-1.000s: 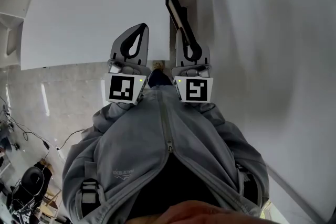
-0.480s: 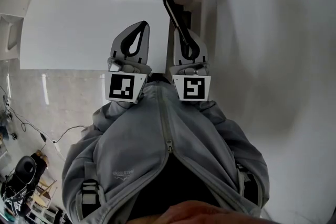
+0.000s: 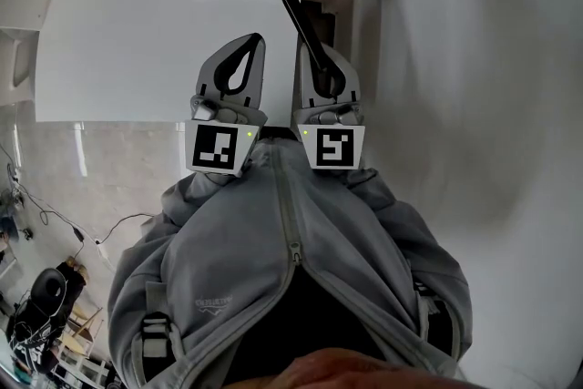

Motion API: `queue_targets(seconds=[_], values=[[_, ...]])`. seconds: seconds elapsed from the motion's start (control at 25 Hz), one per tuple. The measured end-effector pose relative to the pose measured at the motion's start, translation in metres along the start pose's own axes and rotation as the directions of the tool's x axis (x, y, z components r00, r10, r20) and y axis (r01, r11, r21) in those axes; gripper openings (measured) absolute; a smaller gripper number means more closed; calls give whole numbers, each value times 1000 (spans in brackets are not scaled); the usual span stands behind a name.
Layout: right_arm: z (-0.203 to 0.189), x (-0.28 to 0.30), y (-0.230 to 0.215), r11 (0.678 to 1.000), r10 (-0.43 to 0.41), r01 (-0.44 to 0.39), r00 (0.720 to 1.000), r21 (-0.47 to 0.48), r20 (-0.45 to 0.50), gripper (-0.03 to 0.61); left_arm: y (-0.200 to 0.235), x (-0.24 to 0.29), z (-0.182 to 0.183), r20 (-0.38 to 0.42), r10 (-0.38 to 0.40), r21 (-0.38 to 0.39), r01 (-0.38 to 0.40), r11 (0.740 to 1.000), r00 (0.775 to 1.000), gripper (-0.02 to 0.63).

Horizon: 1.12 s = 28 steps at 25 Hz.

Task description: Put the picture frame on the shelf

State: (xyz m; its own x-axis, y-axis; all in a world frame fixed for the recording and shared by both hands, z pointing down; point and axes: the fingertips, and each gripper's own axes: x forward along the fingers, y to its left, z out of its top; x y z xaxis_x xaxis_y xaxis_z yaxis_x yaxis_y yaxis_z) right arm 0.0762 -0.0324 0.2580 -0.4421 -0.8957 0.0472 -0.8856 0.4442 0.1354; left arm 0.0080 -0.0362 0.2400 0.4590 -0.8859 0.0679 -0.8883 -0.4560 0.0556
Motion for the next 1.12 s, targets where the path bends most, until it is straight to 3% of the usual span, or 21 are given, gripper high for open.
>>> queue_targets(seconds=[0.28,0.64,0.84,1.12], values=[[5,19,1,999,-32,32,999,-9,-8,34,15,12,5,-8,-37,8,37,999,999,8],[-18,40,2,998,-68,67,996,-22,-50,34,30,31,-17,-30,-94,-14,93,996,995,8],[-45,53,4,986,-33,10,990,-166,-134,34,38,44,-34,-48,-107,-36,106,994,993,8],[-77,75,6,976,-33,-5,984,-216,-174,34,51,53,-65,-75,-110,-62,106,993,991,8]])
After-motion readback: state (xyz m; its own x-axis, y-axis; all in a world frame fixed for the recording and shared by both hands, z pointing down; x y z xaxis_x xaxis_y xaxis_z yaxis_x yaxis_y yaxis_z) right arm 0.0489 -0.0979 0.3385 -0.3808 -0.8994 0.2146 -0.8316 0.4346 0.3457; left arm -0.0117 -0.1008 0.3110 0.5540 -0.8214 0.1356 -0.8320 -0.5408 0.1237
